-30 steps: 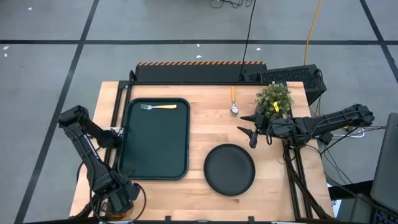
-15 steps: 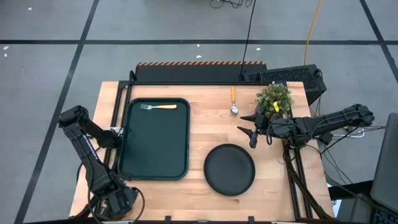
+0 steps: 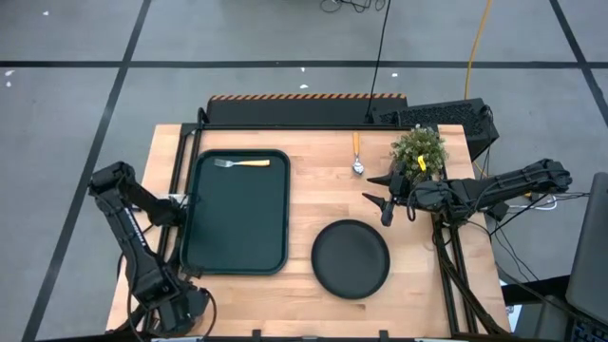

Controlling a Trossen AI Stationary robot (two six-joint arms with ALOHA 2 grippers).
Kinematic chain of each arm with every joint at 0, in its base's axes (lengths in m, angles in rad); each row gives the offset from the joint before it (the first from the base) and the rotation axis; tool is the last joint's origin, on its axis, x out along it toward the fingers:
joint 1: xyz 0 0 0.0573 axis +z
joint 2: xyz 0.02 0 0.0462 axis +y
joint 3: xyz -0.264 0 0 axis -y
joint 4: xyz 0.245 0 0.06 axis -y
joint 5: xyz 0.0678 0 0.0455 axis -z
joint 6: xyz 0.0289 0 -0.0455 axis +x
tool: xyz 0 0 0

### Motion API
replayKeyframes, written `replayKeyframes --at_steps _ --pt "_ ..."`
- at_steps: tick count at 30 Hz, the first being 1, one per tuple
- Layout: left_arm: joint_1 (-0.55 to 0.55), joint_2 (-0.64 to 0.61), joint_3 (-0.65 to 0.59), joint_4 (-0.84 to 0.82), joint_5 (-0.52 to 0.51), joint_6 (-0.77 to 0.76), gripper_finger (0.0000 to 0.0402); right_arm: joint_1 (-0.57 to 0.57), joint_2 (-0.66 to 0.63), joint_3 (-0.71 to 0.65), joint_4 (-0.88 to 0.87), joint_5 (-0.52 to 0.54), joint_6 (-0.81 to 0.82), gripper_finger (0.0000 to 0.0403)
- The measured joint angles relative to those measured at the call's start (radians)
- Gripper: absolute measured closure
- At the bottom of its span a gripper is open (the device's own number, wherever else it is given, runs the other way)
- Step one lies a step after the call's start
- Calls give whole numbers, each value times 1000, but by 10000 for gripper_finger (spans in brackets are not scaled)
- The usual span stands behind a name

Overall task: Pick and place plate/cup/fork/spoon on tray
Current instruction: Put the brown glass on the black tray

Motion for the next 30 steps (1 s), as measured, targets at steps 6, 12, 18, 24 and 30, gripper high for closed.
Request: replayKeyframes --at_steps 6,12,18,24,30 --pt "-5 27 0 4 -14 -1 314 0 0 0 0 0 0 190" --pt "-5 67 0 7 -17 12 314 0 0 0 0 0 0 190" --pt "-5 68 0 1 -16 -40 314 0 0 0 0 0 0 190" --pt "-5 68 0 0 -16 -61 365 0 0 0 0 0 0 190" --pt "-2 68 0 -11 -17 -172 393 0 0 0 0 0 -1 190"
